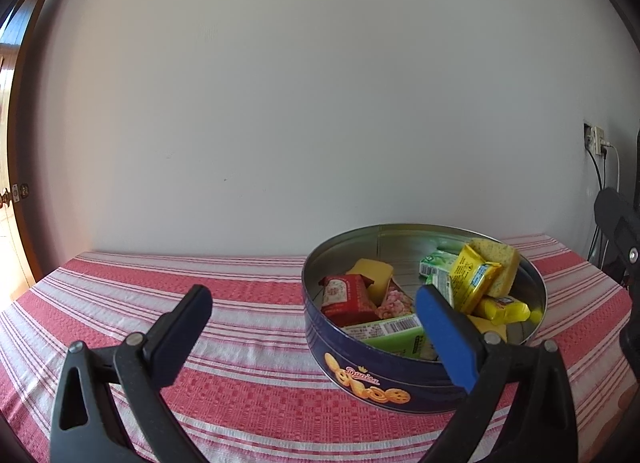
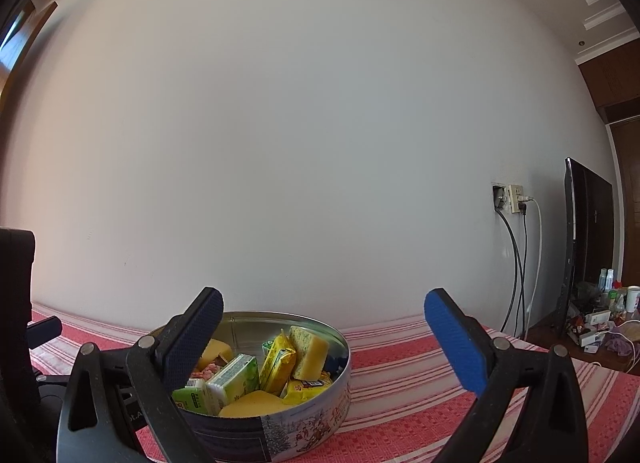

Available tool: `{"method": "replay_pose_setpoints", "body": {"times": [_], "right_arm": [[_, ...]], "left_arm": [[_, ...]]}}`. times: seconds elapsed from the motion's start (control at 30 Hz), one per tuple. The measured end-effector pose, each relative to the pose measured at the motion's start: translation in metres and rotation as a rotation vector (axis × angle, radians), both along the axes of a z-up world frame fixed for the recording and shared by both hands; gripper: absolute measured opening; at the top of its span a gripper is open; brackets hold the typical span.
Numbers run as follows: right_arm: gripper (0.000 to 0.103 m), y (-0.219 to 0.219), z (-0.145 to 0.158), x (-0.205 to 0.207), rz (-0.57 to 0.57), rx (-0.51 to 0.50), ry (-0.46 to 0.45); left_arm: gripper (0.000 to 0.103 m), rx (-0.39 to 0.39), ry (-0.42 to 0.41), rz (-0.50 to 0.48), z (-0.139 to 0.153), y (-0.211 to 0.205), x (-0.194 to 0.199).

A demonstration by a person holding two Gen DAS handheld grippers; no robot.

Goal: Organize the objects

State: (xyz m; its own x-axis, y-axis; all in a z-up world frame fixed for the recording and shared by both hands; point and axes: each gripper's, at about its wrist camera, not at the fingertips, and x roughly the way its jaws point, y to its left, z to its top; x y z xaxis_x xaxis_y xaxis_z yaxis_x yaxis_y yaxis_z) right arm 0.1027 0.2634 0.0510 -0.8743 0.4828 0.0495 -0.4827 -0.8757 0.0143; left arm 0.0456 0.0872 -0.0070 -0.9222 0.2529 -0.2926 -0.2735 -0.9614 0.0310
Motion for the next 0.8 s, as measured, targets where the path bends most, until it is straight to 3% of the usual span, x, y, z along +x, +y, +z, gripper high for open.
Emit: {"method": "replay_pose_setpoints", "body": {"times": [0.8], "right_arm": [[0.102,-0.0025,0.0007,-0.0020,-0.011,-0.004,0.001]], "left_arm": [[0.103,-0.014,-0.003,-0.041,0.0001,0.0043,0.0034]]}}
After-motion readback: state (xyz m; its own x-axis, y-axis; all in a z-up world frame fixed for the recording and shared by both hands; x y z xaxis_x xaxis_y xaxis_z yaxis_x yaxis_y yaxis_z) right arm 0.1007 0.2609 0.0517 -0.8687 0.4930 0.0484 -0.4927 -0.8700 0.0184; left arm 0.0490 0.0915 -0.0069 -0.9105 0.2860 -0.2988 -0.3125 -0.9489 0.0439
